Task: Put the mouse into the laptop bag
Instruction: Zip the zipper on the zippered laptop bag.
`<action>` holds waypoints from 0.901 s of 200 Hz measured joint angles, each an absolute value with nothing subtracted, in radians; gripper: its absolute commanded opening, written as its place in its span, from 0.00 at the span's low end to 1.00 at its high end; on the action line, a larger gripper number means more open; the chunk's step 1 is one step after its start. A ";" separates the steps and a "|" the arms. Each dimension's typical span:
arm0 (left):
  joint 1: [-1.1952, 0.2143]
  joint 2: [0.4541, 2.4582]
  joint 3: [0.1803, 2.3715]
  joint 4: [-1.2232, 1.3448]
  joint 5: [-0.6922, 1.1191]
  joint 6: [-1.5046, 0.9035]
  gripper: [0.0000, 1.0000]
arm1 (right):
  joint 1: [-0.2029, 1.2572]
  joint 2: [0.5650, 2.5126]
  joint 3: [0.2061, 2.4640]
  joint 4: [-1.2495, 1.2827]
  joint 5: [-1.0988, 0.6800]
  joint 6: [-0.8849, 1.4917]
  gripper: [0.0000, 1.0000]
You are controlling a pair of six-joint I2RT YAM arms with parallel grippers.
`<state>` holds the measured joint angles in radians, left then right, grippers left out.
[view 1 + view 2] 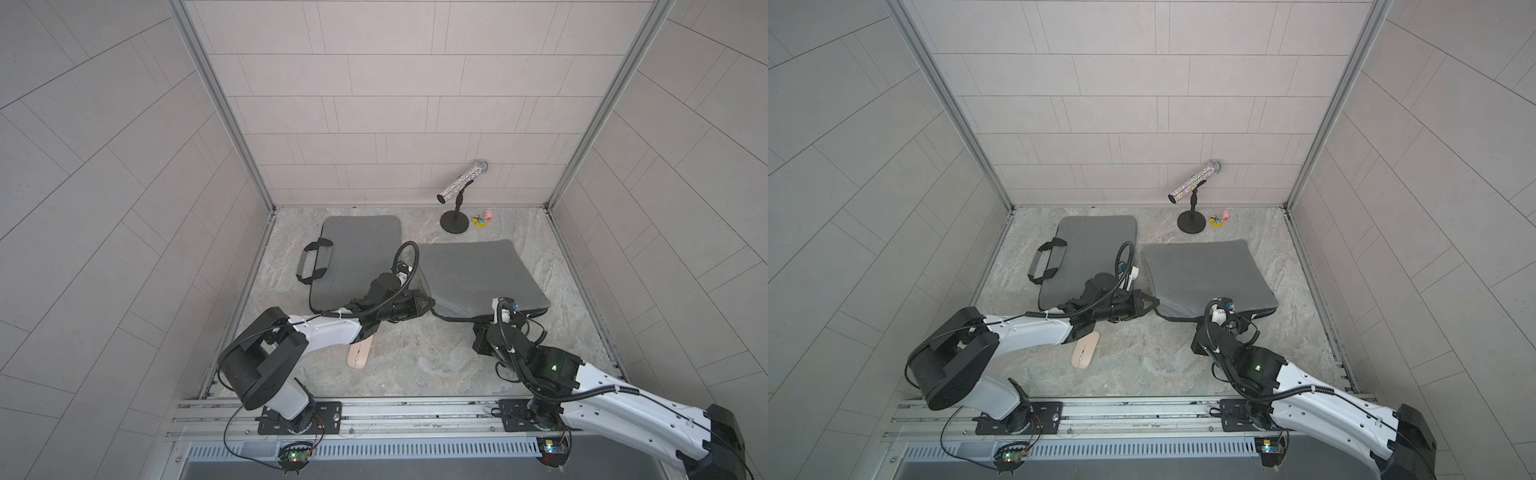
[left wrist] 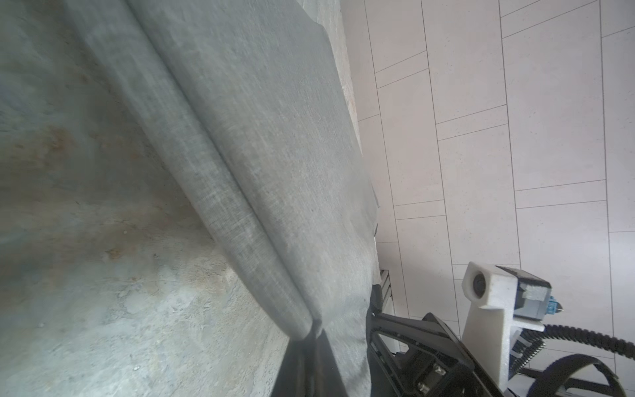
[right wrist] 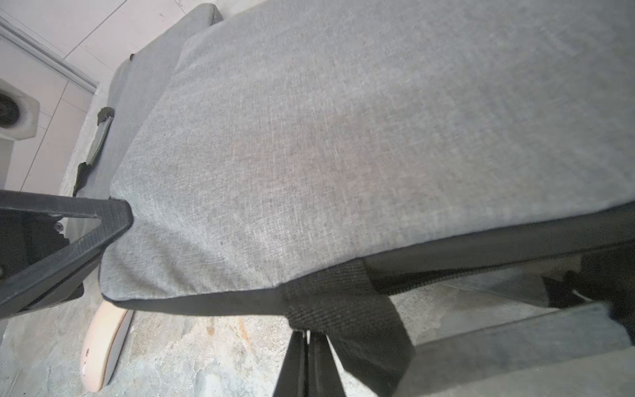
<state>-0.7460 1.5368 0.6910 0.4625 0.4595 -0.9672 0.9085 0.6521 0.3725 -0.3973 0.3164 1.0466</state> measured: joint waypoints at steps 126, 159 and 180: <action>-0.902 1.244 0.451 0.434 0.145 -1.112 0.94 | 0.888 0.950 0.486 -0.380 0.289 0.945 0.00; -0.964 1.190 0.396 0.447 0.043 -1.190 0.96 | 0.907 0.957 0.491 -0.366 0.273 0.943 0.00; -0.968 1.214 0.396 0.496 0.008 -1.222 0.97 | 0.942 0.947 0.491 -0.364 0.271 0.945 0.00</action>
